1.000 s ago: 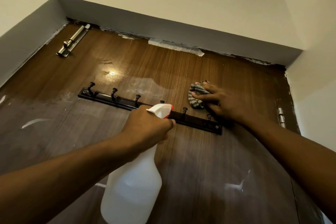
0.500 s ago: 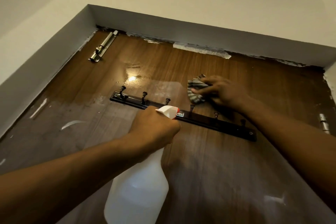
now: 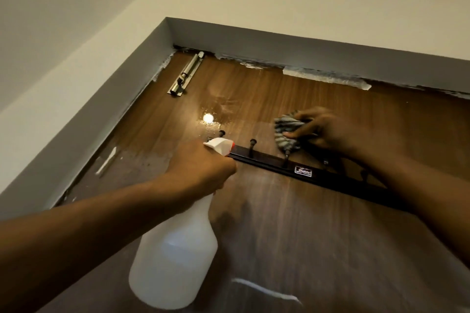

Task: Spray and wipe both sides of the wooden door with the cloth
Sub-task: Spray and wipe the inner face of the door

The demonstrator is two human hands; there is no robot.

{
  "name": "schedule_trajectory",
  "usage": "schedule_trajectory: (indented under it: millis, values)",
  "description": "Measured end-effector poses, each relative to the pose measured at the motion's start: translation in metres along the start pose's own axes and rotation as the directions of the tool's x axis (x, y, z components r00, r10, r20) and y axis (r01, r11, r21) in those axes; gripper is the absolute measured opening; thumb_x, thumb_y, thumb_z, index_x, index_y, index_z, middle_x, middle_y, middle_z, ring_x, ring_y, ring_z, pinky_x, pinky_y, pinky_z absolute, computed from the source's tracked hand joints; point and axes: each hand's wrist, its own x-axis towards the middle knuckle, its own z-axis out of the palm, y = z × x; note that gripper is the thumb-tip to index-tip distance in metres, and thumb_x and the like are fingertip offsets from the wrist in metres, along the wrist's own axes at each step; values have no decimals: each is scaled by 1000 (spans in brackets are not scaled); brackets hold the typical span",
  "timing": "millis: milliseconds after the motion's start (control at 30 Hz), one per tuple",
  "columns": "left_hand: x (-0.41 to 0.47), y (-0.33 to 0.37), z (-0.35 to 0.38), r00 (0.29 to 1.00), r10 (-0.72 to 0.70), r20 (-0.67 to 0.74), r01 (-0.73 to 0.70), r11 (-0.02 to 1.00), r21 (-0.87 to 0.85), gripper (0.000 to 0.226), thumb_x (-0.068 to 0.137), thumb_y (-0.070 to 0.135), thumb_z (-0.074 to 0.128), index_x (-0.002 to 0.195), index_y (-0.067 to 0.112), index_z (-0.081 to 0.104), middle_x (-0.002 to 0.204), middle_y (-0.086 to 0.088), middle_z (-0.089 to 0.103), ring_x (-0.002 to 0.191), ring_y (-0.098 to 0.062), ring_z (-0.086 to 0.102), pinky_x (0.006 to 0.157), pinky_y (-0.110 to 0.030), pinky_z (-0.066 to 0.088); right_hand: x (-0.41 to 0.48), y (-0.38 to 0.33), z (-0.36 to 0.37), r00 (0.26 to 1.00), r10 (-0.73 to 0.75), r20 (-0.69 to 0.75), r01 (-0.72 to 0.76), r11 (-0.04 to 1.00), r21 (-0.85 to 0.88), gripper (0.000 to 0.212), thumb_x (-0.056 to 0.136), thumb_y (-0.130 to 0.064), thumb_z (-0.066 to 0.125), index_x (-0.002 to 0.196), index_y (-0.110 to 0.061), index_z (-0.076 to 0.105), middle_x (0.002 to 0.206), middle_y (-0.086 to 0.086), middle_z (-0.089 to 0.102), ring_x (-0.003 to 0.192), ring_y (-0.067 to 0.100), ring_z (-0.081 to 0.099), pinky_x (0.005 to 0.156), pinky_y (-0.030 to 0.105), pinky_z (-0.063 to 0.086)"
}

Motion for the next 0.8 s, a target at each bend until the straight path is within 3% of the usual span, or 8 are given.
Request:
schedule_trajectory:
  millis: [100,267,433,567,700,800]
  values:
    - [6,-6,-12,1000,19,-12,-19,1000,12,42,76,17,73,112,8,53,80,-12,66,58,-17,62,51,-27,51,55,-37,19,998,6,-61,-5,1000,19,28,86,-22,73,113,-31,73,142,3,54,126,23,48,95,31,39]
    - [14,-13,-33,992,62,112,-63,998,3,40,83,24,68,117,7,56,78,-8,65,61,-12,60,51,-19,49,58,-48,12,999,-9,35,8,1000,22,30,86,-18,73,114,-29,72,144,5,52,126,25,49,100,35,42]
    - [16,-14,-43,979,89,182,-82,996,-46,47,85,26,65,127,10,51,76,-6,64,60,-9,59,47,-16,46,-10,-12,-16,991,32,133,-33,999,7,46,74,-4,81,108,-33,70,133,15,60,117,35,57,85,39,47]
    - [15,-19,-52,978,86,189,-76,995,-58,48,86,27,65,125,7,48,74,-4,63,55,-6,57,43,-11,46,-24,-5,-11,998,-18,54,21,998,-57,61,60,4,88,107,-30,69,118,18,68,101,40,65,73,38,48]
    - [16,-19,-63,981,88,170,-77,995,-71,38,85,27,66,117,14,51,71,-1,62,47,-3,57,40,-8,43,50,-54,18,995,-95,-17,95,995,8,39,79,-11,79,112,-30,72,132,11,62,111,33,57,81,43,52]
    - [13,-17,-70,988,97,123,-94,995,-30,43,84,29,67,119,9,53,72,-1,64,52,-4,59,41,-9,44,115,-93,27,993,-97,64,97,995,1,33,89,-22,69,120,-33,68,147,2,49,118,20,44,87,29,36]
